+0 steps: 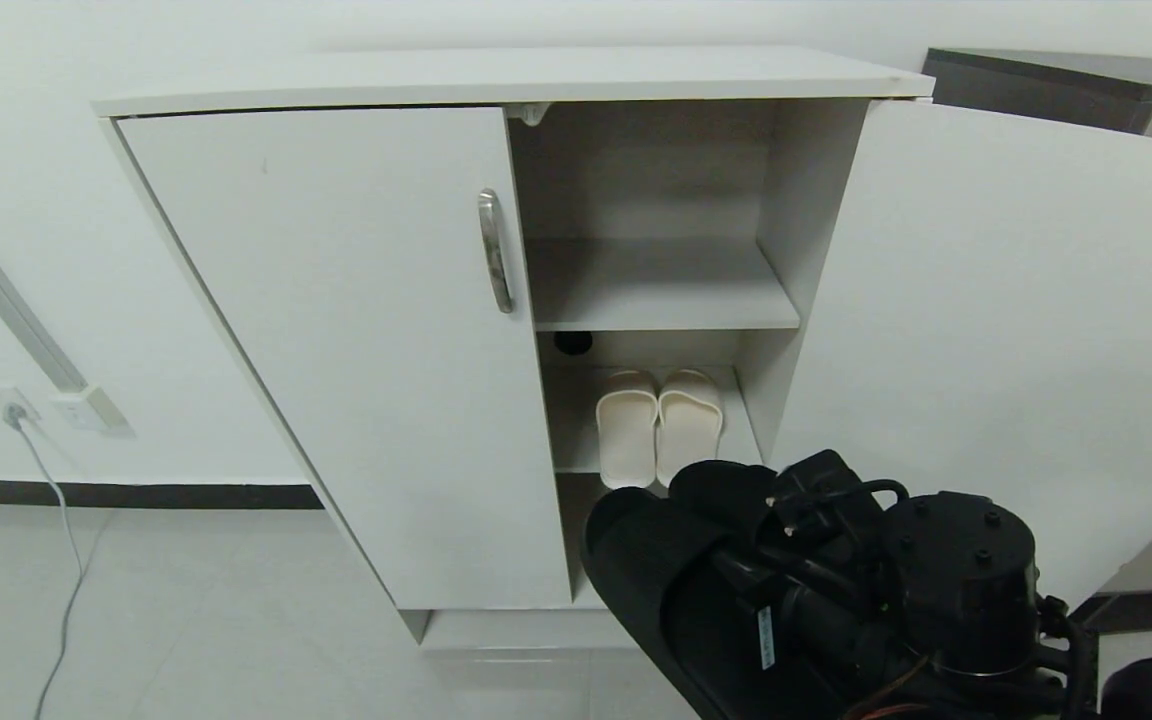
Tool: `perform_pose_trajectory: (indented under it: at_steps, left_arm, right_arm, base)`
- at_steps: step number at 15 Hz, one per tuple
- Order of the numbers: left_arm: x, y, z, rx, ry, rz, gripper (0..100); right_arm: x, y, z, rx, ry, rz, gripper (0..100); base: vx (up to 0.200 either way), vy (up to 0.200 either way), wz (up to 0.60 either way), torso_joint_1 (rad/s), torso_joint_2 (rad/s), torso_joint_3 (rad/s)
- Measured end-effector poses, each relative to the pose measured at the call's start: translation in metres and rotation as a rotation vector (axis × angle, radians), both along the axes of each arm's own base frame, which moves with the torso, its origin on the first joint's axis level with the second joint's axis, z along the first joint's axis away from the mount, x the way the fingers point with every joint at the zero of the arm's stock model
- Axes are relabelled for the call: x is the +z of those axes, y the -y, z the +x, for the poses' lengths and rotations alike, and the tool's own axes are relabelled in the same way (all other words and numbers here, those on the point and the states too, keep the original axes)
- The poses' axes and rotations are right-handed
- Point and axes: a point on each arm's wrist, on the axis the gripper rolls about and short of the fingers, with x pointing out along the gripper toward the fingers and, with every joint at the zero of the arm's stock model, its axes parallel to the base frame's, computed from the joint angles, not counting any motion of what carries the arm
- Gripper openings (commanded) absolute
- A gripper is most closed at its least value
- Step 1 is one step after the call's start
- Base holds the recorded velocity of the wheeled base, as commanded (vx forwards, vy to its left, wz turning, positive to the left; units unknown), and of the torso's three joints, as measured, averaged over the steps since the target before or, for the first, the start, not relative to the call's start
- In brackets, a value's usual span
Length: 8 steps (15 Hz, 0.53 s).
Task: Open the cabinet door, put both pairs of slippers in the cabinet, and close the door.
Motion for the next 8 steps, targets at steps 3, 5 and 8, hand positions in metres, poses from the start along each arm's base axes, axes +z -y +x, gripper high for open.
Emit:
perform_pose_trajectory:
  at_steps: [3, 5, 8]
  left_arm:
    - [0.0, 0.0, 0.0, 0.0, 0.0, 0.002, 0]
    - [0.0, 0.0, 0.0, 0.0, 0.0, 0.002, 0]
    - [0.0, 0.0, 0.0, 0.0, -0.001, 0.003, 0]
  right_arm:
    - [-0.001, 0.0, 0.0, 0.002, 0.002, -0.012, 0]
    - [-0.002, -0.001, 0.001, 0.006, 0.015, -0.022, 0]
    - [0.003, -0.016, 0.008, -0.095, 0.052, -0.017, 0]
  base:
    - [0.0, 0.0, 0.0, 0.0, 0.0, 0.0]
    - [0.0, 0.0, 0.0, 0.0, 0.0, 0.0]
    - [0.0, 0.0, 0.0, 0.0, 0.0, 0.0]
